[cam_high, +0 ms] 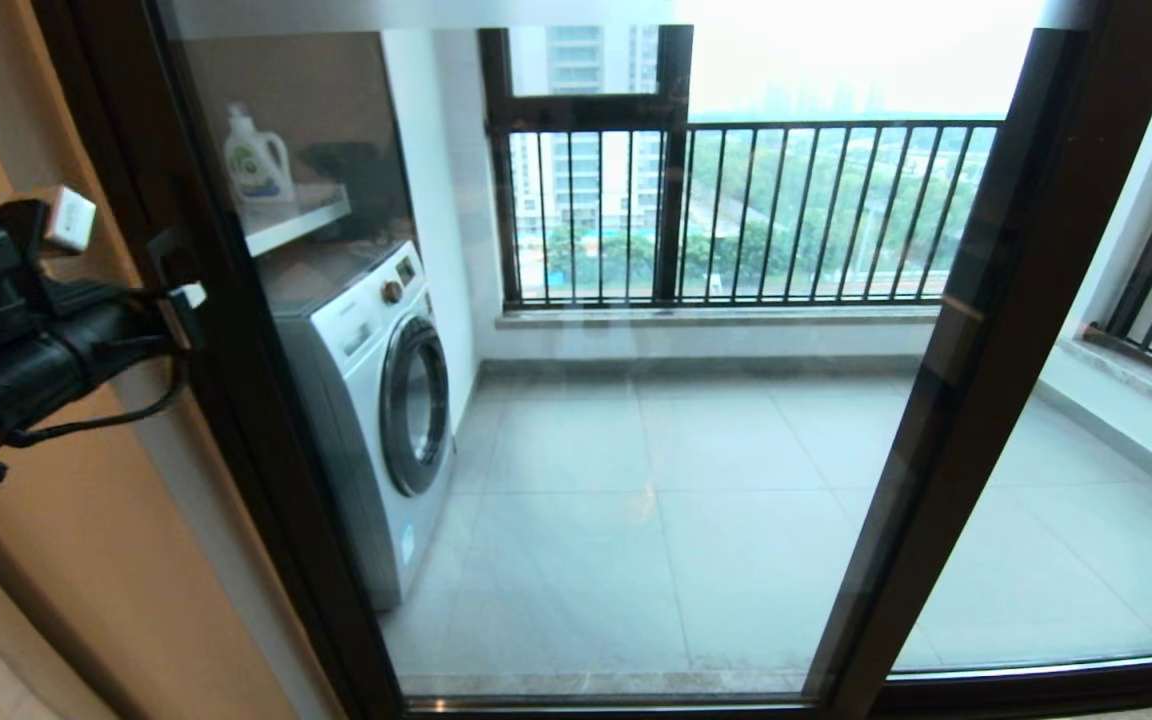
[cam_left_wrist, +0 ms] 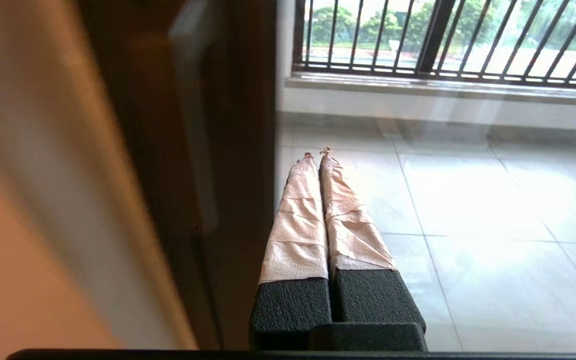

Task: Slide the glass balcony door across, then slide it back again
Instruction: Open the slid door

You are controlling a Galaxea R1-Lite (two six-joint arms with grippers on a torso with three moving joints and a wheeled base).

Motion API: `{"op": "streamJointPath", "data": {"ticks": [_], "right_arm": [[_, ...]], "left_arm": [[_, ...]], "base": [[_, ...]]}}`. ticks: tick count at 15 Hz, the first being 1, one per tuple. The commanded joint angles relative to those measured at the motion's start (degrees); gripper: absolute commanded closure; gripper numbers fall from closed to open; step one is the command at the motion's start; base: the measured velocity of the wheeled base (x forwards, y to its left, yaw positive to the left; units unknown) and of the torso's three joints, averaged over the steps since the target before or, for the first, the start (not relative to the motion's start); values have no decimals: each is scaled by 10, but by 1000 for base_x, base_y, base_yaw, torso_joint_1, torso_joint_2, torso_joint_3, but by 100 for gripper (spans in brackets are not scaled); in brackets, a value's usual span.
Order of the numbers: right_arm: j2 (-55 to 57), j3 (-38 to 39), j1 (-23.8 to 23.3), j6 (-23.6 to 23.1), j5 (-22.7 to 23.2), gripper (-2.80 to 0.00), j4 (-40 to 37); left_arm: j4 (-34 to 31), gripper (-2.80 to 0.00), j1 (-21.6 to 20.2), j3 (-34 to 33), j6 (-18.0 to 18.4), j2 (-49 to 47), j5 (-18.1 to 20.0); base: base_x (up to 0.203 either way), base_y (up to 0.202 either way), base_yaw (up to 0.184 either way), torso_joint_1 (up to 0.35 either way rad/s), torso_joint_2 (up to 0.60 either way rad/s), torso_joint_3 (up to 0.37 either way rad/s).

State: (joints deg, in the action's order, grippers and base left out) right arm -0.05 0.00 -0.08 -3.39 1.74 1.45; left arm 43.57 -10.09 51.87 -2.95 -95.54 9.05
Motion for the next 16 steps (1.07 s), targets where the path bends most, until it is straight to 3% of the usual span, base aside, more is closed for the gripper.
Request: {"op": "streamJointPath", "data": {"ticks": [1,3,6,10,12,16], "right_arm": [[0,7,0,0,0,0,0],[0,7,0,0,0,0,0],[0,7,0,0,0,0,0],[0,7,0,0,0,0,0],[0,7,0,0,0,0,0],[0,7,0,0,0,0,0]], "left_arm": [[2,0,-65,-24,1,23,32],[9,0,-100,-20,2,-5,37],[40,0,-112,-8,3,-52,38],[66,0,-108,25,4,-122,38],[68,0,-101,49,21,-152,39],[68,0,-81,69,35,-164,40]], "base": [[0,0,0,0,0,0],[0,0,0,0,0,0],[0,0,0,0,0,0],[0,0,0,0,0,0],[0,0,0,0,0,0],[0,0,0,0,0,0]]}}
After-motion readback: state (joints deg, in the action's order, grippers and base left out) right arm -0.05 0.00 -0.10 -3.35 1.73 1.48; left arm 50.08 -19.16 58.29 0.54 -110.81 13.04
